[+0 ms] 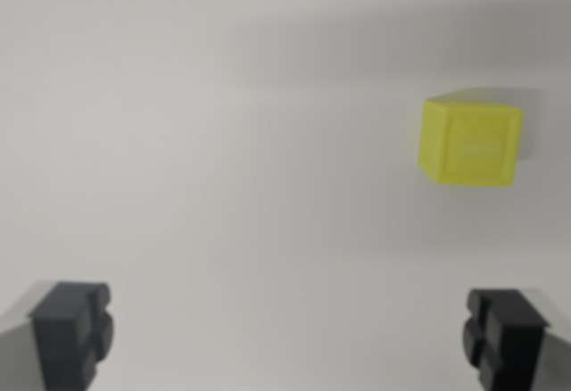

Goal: Pick yellow cube

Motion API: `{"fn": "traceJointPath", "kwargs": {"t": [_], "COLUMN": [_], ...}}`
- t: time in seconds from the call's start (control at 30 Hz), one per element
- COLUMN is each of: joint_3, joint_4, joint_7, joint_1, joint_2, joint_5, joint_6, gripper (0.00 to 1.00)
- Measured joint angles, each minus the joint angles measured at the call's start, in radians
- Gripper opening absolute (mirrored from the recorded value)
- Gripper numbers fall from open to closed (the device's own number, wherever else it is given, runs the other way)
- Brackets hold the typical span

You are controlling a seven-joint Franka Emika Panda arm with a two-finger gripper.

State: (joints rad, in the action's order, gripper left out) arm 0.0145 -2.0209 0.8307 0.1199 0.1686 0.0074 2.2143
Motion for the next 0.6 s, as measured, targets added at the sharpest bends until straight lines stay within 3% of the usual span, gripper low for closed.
{"fn": "traceJointPath", "kwargs": {"t": [0.6], "joint_3": [0.0], "joint_4": [-0.027], "joint_7": [-0.025], "joint_1": [0.03], "joint_2": [0.041], "joint_5": [-0.001], "joint_6": [0.064], "gripper": [1.0]}}
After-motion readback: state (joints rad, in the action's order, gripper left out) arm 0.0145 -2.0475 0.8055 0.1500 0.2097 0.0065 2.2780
